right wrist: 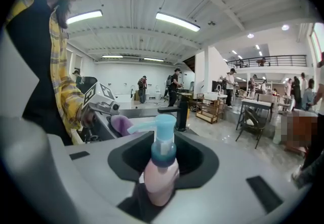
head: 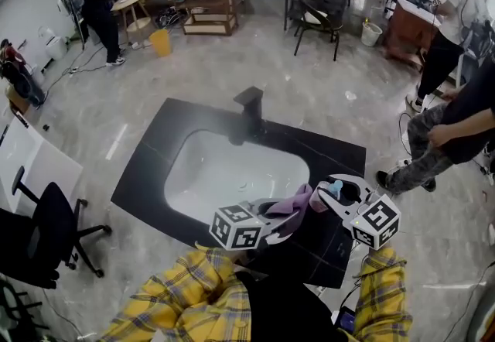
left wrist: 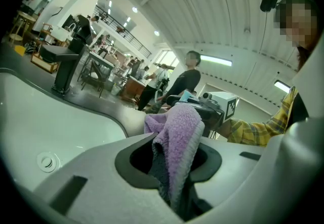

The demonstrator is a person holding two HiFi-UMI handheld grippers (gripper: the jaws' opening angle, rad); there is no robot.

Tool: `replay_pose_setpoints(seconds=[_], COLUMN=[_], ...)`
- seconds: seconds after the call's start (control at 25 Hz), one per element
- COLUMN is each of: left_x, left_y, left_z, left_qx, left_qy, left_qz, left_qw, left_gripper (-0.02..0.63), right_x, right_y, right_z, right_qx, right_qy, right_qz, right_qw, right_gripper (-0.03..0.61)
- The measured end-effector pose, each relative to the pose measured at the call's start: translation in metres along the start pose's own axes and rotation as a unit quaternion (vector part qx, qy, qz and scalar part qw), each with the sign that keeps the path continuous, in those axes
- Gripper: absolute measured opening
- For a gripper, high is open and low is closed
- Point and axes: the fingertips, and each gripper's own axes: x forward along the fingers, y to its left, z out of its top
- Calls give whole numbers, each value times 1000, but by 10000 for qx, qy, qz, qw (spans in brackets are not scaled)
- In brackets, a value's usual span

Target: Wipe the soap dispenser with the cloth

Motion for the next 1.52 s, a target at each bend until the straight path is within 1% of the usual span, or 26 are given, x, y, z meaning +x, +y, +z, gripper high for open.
replay_pose_setpoints(seconds=[0.16,0.32,0.48,0.6,0.72,0.88,1.2,1.36,1.52], left_x=[1,-2,-5,-7,-11,-11,-13,-15,-15], left_y=[-2,-3,-3,-3,-5,-10,-17,-19,-19], left_z=[0,1,2,2,2,1,1,1,2], left_qx=[24,25,47,28,17,36,25,30,22], left_qy=[42,49,56,54,56,79,57,31,-30], left_qz=[-73,-103,-133,-157,-209,-281,-336,-331,-324], left_qw=[10000,9999,9999,9999,9998,9996,9994,9994,9995], left_gripper=[88,87,89,87,87,87,87,87,87], right_x=[-2,-3,-6,-7,-8,-12,-23,-25,-25], right_y=[-7,-12,-17,-19,-19,-23,-25,-24,-22], right_z=[-2,-2,-3,-5,-5,-6,-10,-11,-14], right_qx=[263,455,743,986,1106,1289,1767,1916,1977], right_qy=[-44,-3,-30,-14,33,-7,-131,-139,-140], right_qz=[-413,-891,-1410,-1716,-2044,-2553,-3539,-3860,-4031], right_qw=[9988,9950,9872,9802,9726,9582,9183,9023,8934], right_gripper=[114,114,114,114,114,114,114,114,114])
